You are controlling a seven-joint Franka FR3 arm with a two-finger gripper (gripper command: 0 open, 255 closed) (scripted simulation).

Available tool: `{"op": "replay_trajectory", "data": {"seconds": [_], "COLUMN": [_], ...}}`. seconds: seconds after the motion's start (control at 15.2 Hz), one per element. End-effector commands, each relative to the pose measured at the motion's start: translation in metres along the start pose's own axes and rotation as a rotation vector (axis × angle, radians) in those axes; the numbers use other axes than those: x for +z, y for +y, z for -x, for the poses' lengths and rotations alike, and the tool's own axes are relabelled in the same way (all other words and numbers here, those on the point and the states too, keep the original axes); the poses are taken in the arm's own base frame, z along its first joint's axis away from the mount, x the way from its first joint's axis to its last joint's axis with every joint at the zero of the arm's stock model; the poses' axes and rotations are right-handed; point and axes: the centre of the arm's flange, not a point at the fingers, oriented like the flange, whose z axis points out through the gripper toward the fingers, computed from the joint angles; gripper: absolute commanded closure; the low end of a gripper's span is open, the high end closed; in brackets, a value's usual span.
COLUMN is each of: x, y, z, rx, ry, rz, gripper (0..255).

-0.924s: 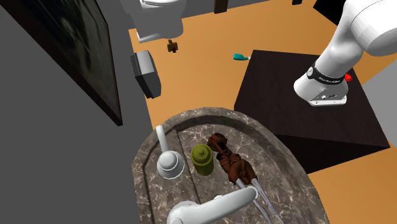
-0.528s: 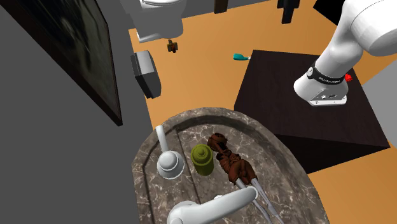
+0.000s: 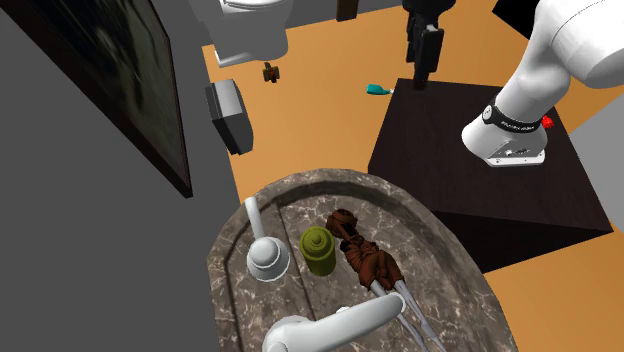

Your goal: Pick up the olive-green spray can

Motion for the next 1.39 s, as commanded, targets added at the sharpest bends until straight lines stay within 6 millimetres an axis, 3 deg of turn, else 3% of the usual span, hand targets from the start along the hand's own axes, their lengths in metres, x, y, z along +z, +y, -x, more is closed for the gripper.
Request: {"op": "replay_trajectory", "data": {"seconds": [0.0,1.32], "x": [0.013,0.125], "y": [-0.02,-0.204], "z": [-0.009,-0.116], "rx": [-0.008,-0.095], "ry": [0.021,0.197], "rz": [-0.011,-0.111], "gripper": [0,0]}}
